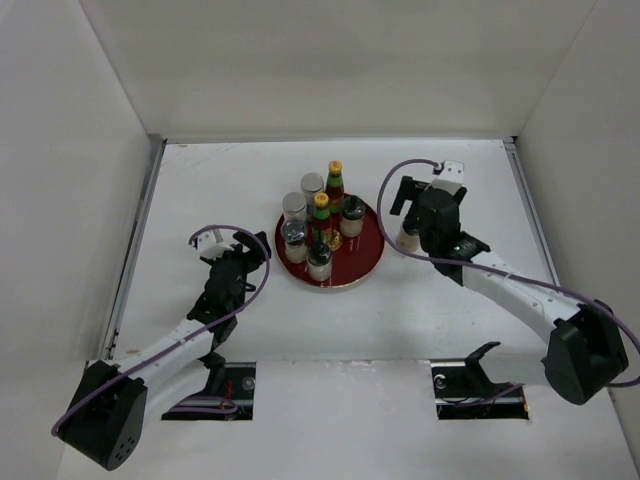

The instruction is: Organize the condiment bottles

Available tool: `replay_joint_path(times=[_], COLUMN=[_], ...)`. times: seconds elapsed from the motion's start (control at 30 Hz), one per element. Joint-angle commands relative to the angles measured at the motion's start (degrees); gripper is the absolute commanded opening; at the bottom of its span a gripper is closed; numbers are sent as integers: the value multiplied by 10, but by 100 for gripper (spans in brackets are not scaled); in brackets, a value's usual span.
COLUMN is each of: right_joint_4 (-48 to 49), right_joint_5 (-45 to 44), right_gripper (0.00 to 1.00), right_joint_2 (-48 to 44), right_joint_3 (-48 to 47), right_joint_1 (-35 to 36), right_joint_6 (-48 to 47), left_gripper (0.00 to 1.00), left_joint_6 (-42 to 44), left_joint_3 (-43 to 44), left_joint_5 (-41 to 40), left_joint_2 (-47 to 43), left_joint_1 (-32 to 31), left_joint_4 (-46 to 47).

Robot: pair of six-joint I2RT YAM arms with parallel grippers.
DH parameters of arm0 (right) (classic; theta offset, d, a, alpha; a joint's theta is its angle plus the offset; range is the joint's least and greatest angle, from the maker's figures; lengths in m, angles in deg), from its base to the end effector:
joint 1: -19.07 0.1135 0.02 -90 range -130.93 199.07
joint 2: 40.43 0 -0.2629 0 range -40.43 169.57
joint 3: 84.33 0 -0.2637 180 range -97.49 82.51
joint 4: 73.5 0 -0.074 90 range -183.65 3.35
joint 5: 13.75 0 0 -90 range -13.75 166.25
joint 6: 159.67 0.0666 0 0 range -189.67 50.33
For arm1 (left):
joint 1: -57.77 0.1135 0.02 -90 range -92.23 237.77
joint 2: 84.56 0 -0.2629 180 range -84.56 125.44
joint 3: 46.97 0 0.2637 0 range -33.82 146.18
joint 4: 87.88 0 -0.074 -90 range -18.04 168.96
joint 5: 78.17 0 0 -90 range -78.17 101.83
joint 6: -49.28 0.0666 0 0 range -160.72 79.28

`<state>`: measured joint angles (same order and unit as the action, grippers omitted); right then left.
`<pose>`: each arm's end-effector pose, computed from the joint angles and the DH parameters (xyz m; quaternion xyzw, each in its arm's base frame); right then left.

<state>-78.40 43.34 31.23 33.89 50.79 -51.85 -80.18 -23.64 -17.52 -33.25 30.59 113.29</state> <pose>0.2935 0.1389 0.2847 0.0797 0.7751 0.0415 0.6255 0.2103 -0.0713 0.1793 -0.2446 0.7013 -0.1945 0.6407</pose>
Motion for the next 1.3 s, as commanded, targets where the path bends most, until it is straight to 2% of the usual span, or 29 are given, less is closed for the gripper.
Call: replay_joint_path(times=[0.0, 0.37, 0.5, 0.57, 0.67, 0.8, 0.87, 0.93, 0.97, 1.1, 1.27], right_joint_4=[-36, -27, -27, -21, -14, -11, -17, -15, -14, -5, 62], right_joint_5=[-39, -12, -12, -22, -54, -87, -84, -69, -52, -11, 35], right_gripper=[100, 100, 88, 75, 61, 55, 55, 55, 55, 55, 56], right_joint_2=[23, 119, 138, 132, 105, 41, 13, -1, -5, 24, 87], right_joint_3=[39, -3, -1, 4, 9, 15, 13, 12, 11, 1, -1], right_joint_1=[-16, -25, -34, -31, -23, 25, 48, 75, 93, 137, 155], right_joint_6=[34, 40, 47, 44, 38, -7, -16, -18, -13, 22, 27], left_gripper=[71, 71, 71, 71, 72, 79, 86, 98, 100, 100, 100], left_joint_6=[-2, 1, 2, 3, 4, 4, 4, 6, 10, 19, 26], left_joint_3=[0, -1, 0, -1, 0, 1, 5, 5, 5, 12, 13], left_joint_5=[0, -3, 2, 0, -4, -5, -8, -9, -9, -18, -33], left_joint_2=[2, -6, -5, -9, -7, -2, 3, 5, 5, 11, -7], left_joint_1=[-5, -5, -2, -6, -7, -6, -3, -3, -2, 0, 1], left_joint_4=[29, 25, 24, 22, 25, 25, 26, 22, 22, 22, 2])
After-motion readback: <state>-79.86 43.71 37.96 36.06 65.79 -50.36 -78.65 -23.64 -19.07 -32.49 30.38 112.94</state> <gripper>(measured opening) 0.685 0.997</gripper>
